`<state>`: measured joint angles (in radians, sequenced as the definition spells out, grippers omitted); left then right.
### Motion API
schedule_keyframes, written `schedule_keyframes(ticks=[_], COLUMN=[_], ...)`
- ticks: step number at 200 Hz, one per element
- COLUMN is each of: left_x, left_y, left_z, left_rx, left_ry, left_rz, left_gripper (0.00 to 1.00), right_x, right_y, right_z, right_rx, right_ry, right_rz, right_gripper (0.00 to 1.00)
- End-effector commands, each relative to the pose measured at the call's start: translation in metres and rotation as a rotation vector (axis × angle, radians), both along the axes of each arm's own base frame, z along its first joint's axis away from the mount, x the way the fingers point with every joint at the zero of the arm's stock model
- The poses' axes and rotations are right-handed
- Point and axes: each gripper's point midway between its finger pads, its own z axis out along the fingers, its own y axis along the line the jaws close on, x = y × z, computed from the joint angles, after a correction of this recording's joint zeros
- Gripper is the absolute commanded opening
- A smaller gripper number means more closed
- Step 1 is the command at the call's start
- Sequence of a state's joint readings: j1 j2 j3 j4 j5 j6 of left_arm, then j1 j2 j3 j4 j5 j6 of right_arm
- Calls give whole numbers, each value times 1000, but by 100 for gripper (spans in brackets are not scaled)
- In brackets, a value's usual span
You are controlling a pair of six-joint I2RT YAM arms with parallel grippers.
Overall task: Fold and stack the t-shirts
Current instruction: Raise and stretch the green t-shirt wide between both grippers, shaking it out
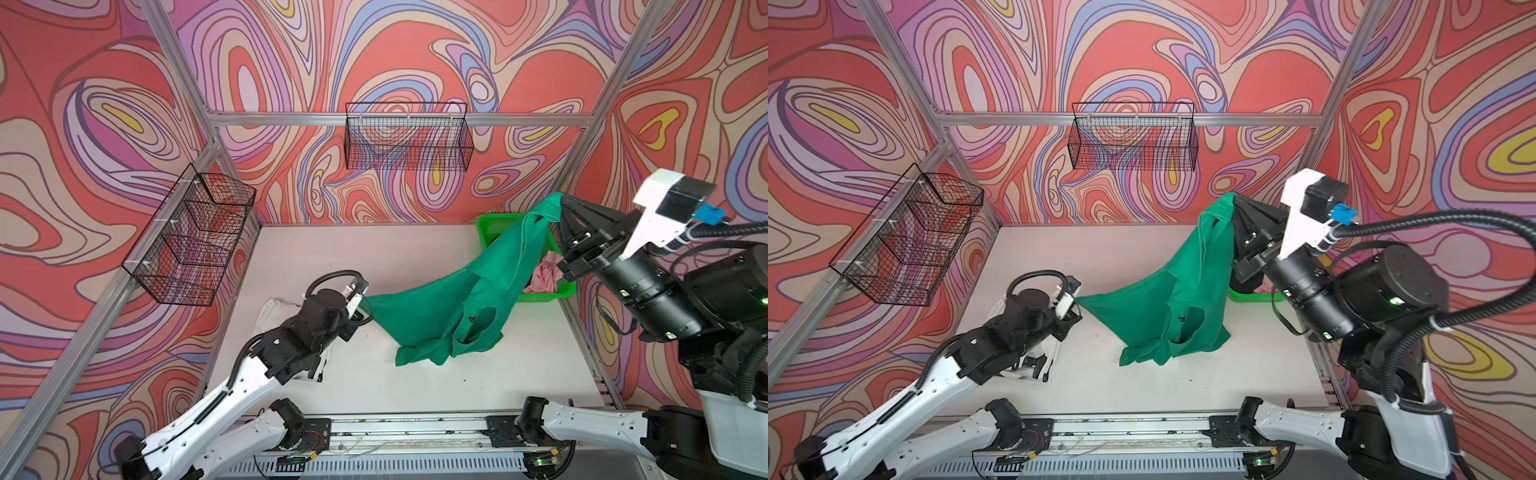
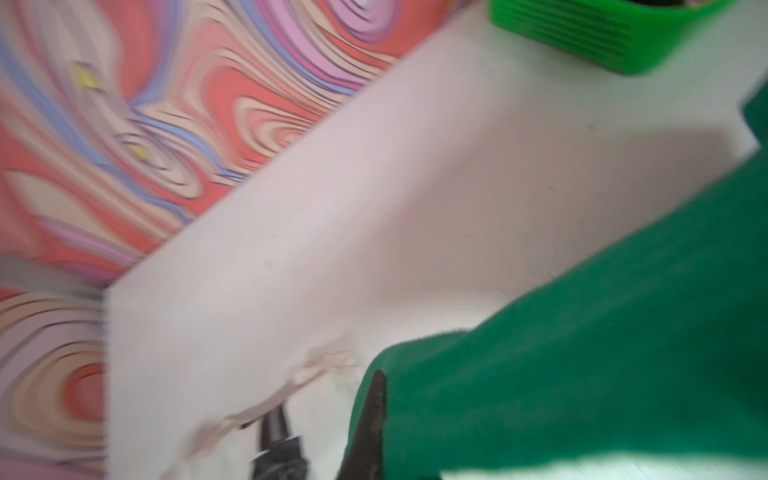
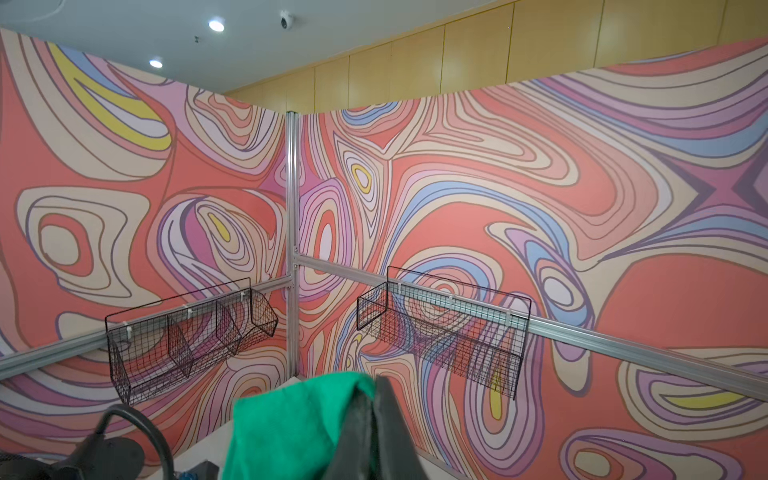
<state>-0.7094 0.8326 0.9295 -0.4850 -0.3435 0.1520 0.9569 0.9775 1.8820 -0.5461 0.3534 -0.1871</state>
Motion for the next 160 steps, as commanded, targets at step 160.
schedule_keyframes(ticks=[160], left_x=[-55], left_y=[74], left_z=[254], left_rx=[-172], left_ry=[-437], left_rz=[91], left_gripper=[0], right_x=[1], right_y=[-90], right_z=[14], right_rx=[281], right_ry=[132], right_rz=[-271], right_gripper=[0])
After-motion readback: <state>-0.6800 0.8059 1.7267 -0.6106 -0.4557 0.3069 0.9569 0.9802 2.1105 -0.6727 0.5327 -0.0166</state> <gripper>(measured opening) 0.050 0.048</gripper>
